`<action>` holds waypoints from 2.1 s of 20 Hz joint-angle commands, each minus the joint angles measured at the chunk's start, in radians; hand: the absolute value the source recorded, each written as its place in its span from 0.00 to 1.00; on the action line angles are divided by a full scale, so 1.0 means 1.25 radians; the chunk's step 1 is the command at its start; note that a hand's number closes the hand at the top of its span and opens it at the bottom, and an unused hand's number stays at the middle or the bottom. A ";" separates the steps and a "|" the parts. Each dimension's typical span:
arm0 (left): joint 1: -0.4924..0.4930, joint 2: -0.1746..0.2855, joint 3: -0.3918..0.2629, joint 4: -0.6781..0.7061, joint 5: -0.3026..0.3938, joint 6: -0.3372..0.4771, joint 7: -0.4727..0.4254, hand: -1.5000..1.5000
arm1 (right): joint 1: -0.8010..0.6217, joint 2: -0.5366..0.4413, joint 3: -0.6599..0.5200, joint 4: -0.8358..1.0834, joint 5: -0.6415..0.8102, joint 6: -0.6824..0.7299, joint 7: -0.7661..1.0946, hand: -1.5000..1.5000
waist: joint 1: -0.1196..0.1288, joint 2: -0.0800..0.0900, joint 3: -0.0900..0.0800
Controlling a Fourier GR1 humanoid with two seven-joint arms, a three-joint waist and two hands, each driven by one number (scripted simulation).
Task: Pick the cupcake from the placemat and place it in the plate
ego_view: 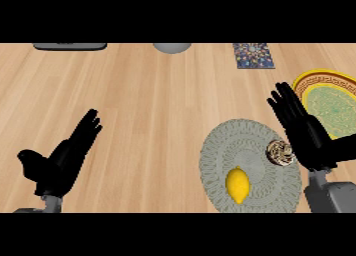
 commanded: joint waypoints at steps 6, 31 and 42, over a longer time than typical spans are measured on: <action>-0.026 0.038 0.063 0.092 -0.095 0.016 -0.145 0.50 | -0.180 0.098 -0.079 0.190 0.157 -0.352 0.053 1.00 | 0.028 0.023 0.007; -0.011 0.004 0.104 0.211 -0.090 -0.034 -0.234 0.50 | 0.172 0.129 0.056 0.030 1.018 -0.541 0.466 0.00 | -0.008 0.007 0.003; -0.014 0.016 0.132 0.192 -0.080 -0.070 -0.220 0.50 | 0.187 0.092 0.063 -0.222 1.049 -0.133 0.809 0.00 | 0.000 0.009 0.008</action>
